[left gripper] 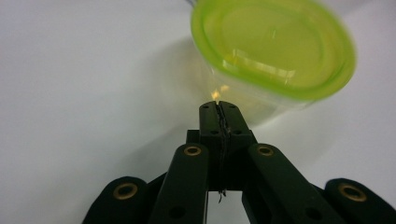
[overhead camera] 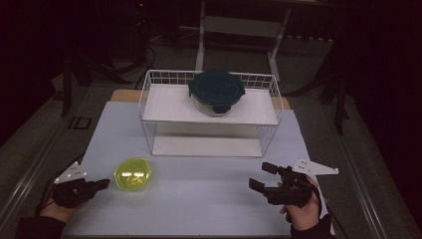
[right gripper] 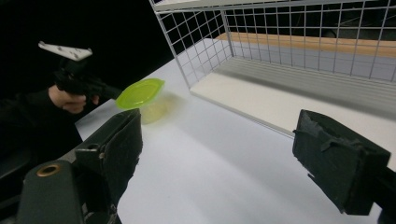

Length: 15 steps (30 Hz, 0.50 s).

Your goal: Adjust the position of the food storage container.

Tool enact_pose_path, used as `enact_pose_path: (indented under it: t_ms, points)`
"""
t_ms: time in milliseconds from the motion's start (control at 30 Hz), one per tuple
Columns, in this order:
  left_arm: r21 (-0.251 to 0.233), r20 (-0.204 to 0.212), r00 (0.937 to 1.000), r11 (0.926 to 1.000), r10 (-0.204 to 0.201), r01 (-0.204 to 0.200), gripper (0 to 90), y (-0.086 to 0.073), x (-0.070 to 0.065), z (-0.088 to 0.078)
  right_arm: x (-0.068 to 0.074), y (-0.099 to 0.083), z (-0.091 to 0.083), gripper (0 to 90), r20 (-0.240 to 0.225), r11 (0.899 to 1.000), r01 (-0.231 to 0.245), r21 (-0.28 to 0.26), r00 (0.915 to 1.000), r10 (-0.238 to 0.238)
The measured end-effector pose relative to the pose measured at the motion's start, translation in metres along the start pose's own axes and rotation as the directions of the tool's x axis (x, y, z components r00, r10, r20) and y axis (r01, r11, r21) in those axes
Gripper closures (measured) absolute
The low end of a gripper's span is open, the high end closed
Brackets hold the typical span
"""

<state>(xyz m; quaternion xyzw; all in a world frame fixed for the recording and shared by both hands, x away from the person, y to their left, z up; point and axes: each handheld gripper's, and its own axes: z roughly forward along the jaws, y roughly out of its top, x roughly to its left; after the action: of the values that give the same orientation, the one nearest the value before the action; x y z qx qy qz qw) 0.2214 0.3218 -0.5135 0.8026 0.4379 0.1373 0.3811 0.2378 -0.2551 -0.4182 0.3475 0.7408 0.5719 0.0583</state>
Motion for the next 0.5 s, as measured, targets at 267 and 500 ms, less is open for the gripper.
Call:
enact_pose_path:
  t_ms: [267, 500]
  points:
    - [0.054, 0.004, 0.9996, 0.9981, 0.028, -0.028, 88.9, 0.000, -0.003, 0.027, -0.001, -0.001, 0.000, 15.3, -0.004, 1.000, -0.007, 0.001, 1.0000, 0.007]
    - [0.047, 0.007, 0.9994, 0.9983, 0.033, -0.034, 88.9, 0.007, -0.003, 0.037, -0.003, -0.002, 0.000, 15.3, -0.007, 1.000, -0.014, 0.002, 0.9999, 0.014]
